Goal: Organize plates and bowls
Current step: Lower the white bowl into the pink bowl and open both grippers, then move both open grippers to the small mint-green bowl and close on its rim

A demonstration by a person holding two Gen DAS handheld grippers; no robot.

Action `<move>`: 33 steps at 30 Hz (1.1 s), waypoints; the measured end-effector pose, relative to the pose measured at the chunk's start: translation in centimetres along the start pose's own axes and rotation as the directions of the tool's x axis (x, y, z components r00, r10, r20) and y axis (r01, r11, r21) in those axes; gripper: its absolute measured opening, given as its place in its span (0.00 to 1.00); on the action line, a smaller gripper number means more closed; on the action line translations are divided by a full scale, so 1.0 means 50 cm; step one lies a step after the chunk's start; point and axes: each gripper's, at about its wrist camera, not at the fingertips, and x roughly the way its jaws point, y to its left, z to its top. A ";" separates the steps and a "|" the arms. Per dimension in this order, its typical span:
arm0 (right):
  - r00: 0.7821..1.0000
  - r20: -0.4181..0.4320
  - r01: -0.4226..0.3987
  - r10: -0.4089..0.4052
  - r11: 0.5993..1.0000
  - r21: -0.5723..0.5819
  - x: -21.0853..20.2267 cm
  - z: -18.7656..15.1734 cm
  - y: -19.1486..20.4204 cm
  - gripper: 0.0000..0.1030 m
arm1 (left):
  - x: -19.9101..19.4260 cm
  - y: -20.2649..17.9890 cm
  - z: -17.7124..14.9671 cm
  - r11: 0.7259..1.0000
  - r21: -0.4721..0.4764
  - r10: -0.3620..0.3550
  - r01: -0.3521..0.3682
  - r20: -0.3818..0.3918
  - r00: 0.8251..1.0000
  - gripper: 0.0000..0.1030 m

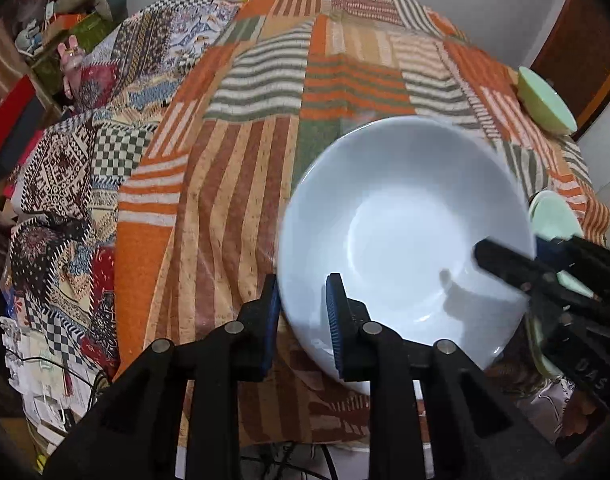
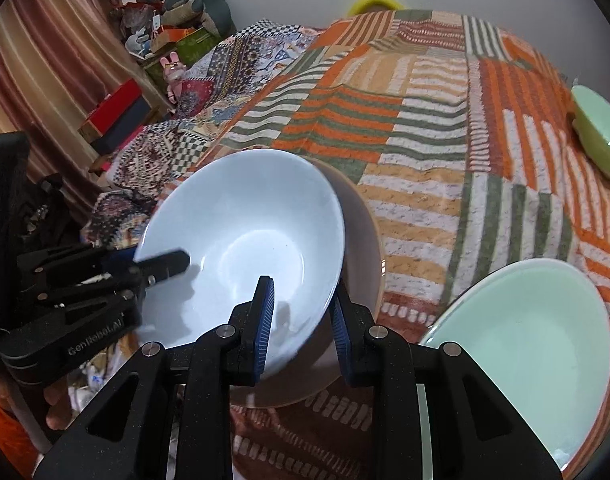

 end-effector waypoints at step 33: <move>0.935 0.330 0.103 -0.130 0.990 0.099 -0.285 0.025 -0.153 0.59 | -0.293 -0.185 0.054 0.987 0.124 -0.142 0.100 0.398 0.906 0.70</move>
